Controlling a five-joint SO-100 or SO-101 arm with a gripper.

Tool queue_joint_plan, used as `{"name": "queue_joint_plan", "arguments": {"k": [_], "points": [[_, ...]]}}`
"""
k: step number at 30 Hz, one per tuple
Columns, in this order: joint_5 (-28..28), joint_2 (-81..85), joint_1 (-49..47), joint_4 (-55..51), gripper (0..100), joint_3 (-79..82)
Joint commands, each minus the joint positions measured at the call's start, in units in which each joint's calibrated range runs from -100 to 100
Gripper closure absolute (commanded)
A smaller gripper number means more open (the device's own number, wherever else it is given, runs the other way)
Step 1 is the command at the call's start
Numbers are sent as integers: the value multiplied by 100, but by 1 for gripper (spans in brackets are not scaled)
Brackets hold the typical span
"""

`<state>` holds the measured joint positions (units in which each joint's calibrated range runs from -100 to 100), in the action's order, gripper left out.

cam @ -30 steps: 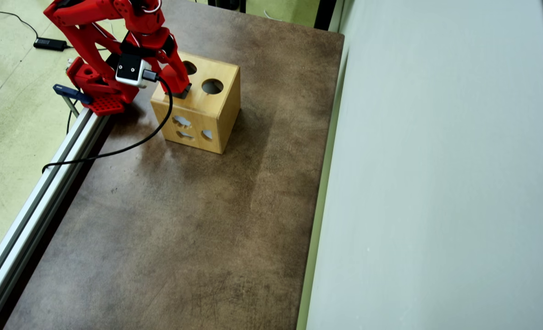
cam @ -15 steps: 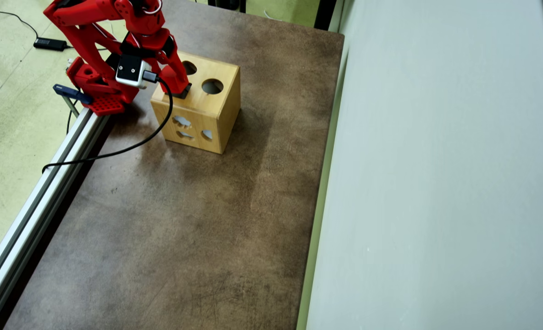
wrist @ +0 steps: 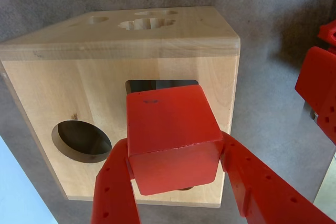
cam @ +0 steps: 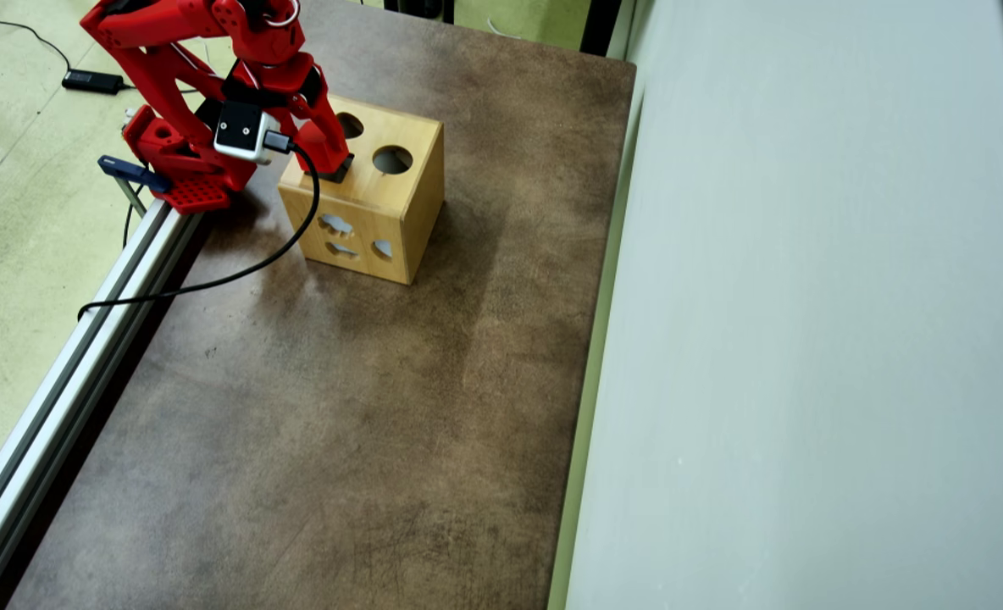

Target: Pick and place the red cube on the square hole

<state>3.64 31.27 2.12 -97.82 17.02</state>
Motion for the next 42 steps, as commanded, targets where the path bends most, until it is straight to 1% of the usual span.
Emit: {"name": "queue_joint_plan", "arguments": {"k": [1,34,42], "points": [[-15,96,-26,-17,99,78],[-15,-150,-26,-9,99,212],[-15,-507,-26,-9,99,212]]}}
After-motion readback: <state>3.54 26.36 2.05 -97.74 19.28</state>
